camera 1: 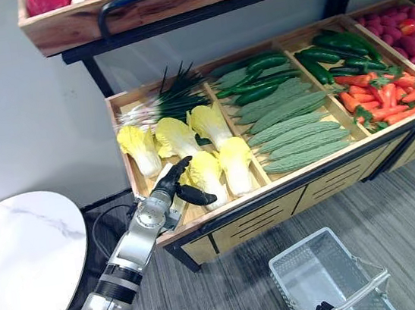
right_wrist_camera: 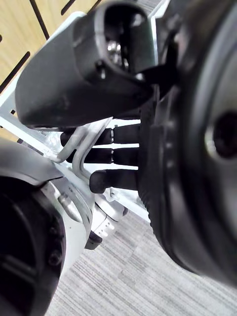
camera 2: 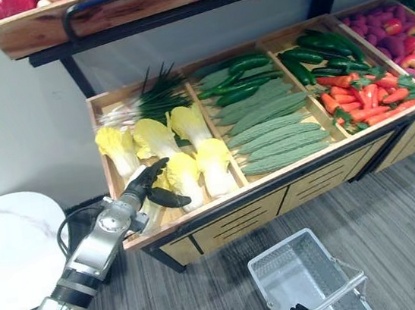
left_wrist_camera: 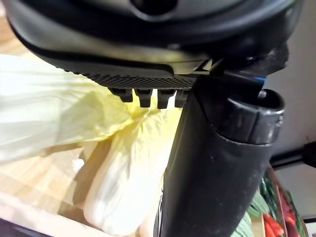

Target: Pick vegetable in the basket

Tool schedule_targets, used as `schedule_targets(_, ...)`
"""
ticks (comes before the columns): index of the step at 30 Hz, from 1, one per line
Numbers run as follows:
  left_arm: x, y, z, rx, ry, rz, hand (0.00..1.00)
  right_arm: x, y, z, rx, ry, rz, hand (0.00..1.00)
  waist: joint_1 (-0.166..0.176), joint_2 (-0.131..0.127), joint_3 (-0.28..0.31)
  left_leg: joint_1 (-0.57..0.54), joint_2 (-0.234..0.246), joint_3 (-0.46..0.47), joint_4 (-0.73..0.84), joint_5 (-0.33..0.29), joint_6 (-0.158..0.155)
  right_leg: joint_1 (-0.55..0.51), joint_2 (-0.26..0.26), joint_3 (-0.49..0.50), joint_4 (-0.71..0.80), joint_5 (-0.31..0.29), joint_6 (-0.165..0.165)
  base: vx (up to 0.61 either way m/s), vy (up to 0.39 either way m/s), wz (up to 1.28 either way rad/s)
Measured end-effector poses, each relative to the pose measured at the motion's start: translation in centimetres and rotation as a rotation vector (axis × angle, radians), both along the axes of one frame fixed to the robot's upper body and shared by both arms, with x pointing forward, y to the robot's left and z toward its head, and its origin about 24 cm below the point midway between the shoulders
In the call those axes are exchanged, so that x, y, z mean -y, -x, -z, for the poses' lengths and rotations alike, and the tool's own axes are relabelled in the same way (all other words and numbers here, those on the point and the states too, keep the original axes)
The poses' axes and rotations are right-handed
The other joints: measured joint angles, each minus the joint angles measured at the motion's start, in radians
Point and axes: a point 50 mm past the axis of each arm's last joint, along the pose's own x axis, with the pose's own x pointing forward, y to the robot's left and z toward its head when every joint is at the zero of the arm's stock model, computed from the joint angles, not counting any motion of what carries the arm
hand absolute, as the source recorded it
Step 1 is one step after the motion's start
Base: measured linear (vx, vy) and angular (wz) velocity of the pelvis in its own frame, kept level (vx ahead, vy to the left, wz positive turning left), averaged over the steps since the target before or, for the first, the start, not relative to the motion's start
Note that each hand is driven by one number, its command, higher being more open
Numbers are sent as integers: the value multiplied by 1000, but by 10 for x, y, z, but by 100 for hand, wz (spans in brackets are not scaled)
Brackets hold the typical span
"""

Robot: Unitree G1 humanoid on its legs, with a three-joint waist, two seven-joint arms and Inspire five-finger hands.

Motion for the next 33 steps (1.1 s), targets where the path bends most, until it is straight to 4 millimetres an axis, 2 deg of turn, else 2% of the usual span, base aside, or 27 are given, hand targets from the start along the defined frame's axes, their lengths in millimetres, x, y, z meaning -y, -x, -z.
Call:
schedule_targets(5,-2,0,7,-28,-10,-11,100,1,15,3,-44,-6,44,0,-1,10,-8,1,13,2,0,4,-5,-1,9,2,2,1,-2,-28,-50,-2)
schedule_targets(20,-13,3,15,-33,-72,-76,100,3,17,3,-52,-2,38,0,-2,12,-26,-3,14,0,0,6,-5,-5,10,1,3,1,-2,-9,-9,0)
schedule_targets(24,-30,1,2,26,-111,-124,100,4,18,3,-55,1,39,0,-1,17,-30,-3,13,-5,0,8,-4,-3,10,-4,5,1,-2,-20,-13,3)
schedule_targets(26,-45,-1,-17,100,-98,-172,100,5,19,2,-55,3,42,0,0,22,-33,-3,14,-12,0,9,-4,0,10,-10,5,1,-2,-3,-2,8)
schedule_targets(29,-53,-2,-32,158,-101,-189,100,8,20,2,-59,11,41,0,4,30,-43,-3,13,-15,0,9,-4,0,8,-14,5,1,-2,0,0,5)
schedule_targets(33,-58,-3,-40,183,-75,-189,100,11,23,1,-64,18,49,0,8,38,-54,-4,14,-18,0,9,-4,0,8,-19,5,1,-2,-2,-1,2)
